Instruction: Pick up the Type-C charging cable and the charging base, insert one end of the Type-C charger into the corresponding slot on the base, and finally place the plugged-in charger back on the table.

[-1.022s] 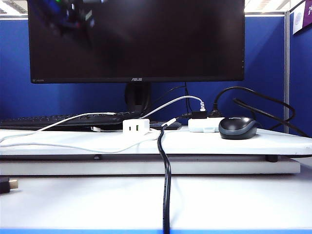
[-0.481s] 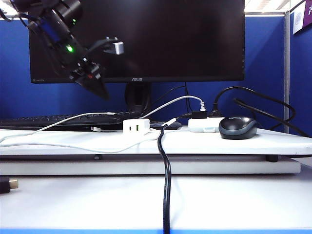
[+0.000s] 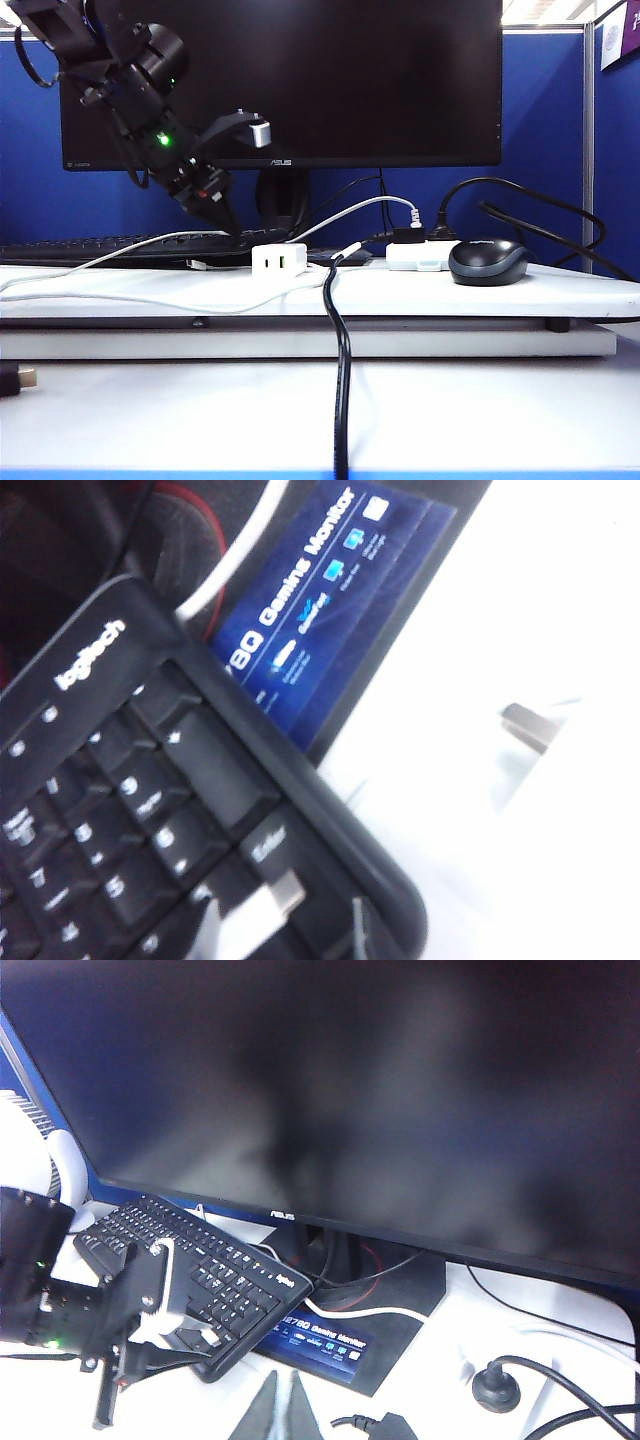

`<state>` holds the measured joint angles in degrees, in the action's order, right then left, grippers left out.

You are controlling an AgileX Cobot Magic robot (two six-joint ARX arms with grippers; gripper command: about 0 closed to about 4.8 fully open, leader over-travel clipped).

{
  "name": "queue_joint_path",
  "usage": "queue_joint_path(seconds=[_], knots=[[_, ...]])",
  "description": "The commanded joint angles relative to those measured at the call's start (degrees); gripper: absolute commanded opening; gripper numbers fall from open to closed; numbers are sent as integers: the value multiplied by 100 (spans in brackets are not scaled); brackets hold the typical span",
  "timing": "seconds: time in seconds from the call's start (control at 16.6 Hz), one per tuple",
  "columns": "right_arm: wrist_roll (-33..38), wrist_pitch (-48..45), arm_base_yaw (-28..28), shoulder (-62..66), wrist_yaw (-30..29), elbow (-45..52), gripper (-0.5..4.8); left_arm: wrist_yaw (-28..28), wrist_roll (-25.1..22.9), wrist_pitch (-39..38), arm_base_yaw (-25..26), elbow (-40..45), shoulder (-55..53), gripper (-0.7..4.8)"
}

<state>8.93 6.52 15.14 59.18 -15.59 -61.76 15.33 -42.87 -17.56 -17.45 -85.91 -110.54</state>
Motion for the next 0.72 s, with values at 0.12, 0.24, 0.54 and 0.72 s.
queue_joint_path(seconds=[0.12, 0.24, 0.54, 0.72], knots=[[-22, -76, -2, -15, 2, -31, -1, -264, -70, 142, -4, -37, -114, 136], [-22, -79, -2, -15, 2, -31, -1, -269, -68, 144, -4, -37, -111, -4], [-22, -76, -2, -15, 0, -31, -1, -256, -59, 35, -7, -39, 11, -7], [-22, -79, -2, -15, -4, -31, -1, -55, 306, -170, -4, -39, 573, -7]])
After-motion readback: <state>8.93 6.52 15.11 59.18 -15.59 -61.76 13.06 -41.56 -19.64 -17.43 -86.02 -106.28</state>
